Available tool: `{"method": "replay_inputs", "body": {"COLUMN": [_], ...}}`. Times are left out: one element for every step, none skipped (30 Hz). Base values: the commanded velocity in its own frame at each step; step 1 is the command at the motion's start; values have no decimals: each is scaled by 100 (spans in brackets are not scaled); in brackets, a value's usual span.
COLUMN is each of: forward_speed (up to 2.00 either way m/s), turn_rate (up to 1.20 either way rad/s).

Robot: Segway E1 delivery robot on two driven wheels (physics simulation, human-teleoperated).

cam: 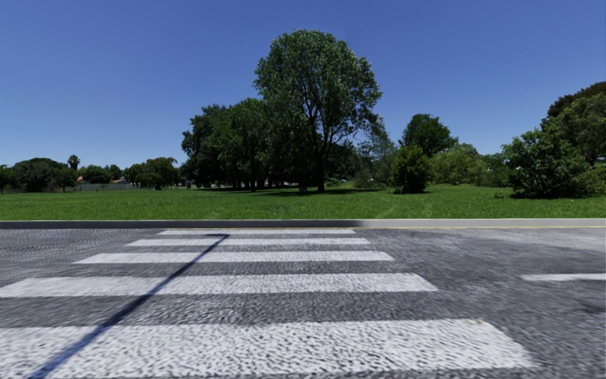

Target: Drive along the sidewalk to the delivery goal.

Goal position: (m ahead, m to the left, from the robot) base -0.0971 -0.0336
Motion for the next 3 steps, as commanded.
{"method": "replay_inputs", "body": {"forward_speed": [0,0,0], "turn_rate": [0,0,0]}}
